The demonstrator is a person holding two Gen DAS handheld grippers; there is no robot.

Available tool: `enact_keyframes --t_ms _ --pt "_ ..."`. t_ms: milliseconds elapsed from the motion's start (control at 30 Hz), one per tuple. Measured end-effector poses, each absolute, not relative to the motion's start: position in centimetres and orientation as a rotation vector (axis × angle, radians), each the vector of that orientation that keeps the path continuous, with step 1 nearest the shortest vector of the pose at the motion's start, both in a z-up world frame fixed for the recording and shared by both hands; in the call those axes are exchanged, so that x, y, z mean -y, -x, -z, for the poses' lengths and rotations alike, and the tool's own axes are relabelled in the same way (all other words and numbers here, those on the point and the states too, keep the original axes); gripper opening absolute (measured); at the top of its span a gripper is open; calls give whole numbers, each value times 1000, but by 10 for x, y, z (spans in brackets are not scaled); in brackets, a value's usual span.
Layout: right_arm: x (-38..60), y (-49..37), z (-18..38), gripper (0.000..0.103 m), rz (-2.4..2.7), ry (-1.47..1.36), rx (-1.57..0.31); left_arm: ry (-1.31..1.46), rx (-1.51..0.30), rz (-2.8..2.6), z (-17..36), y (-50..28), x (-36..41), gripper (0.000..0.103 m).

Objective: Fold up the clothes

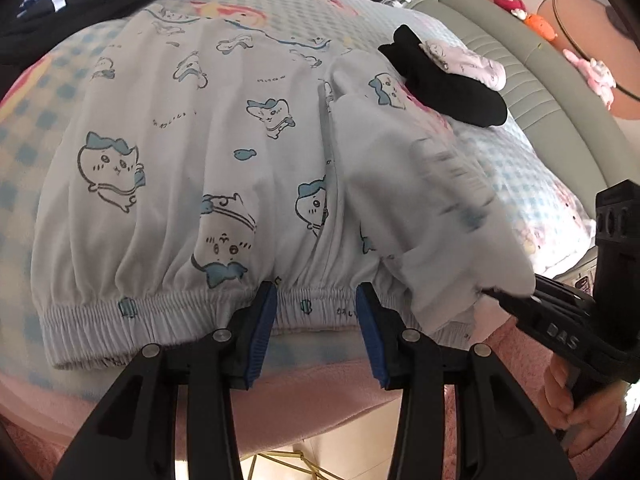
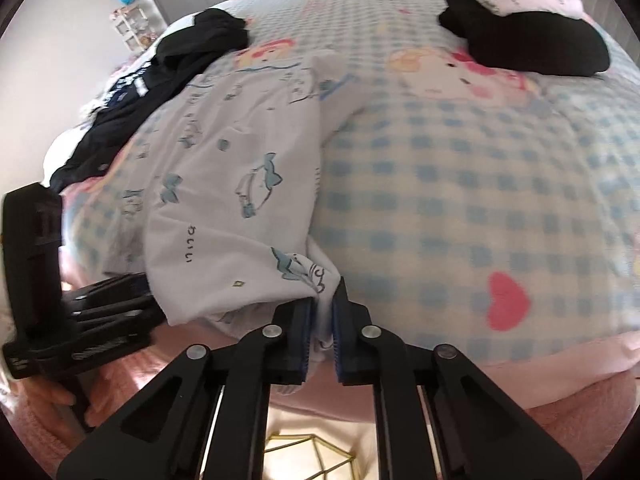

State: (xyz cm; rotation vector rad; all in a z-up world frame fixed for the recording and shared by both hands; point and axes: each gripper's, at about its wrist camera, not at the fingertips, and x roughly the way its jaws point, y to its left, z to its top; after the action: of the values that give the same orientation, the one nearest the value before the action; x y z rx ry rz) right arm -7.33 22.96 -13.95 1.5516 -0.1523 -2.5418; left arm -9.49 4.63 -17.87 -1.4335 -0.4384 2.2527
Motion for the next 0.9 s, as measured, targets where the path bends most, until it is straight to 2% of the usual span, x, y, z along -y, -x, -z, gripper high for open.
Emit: enact_keyframes --t_ms 100,200,300,467,567,767,800,900 --pt "-240 76 131 5 2619 -1522 82 1433 453 -2238 180 95 -44 43" --pt "-258 86 109 5 2712 -1454 111 1435 442 -2243 180 95 -43 43" --pt "-277 92 78 5 2897 -1308 65 1441 419 -2255 180 94 -46 43" --pt "-314 112 74 5 3032 -1347 69 1440 410 -2260 179 96 -47 48" --pt "-330 109 89 5 2982 -1444 176 1438 395 -2261 178 97 -47 49" --pt "-321 68 112 10 2693 -1489 537 1334 482 -2312 154 90 -31 49" --pt "-309 63 116 14 2620 -1496 527 1319 468 -2346 149 88 -28 49" --pt "-266 51 124 18 2486 -1496 404 1323 394 -2437 141 82 -17 48"
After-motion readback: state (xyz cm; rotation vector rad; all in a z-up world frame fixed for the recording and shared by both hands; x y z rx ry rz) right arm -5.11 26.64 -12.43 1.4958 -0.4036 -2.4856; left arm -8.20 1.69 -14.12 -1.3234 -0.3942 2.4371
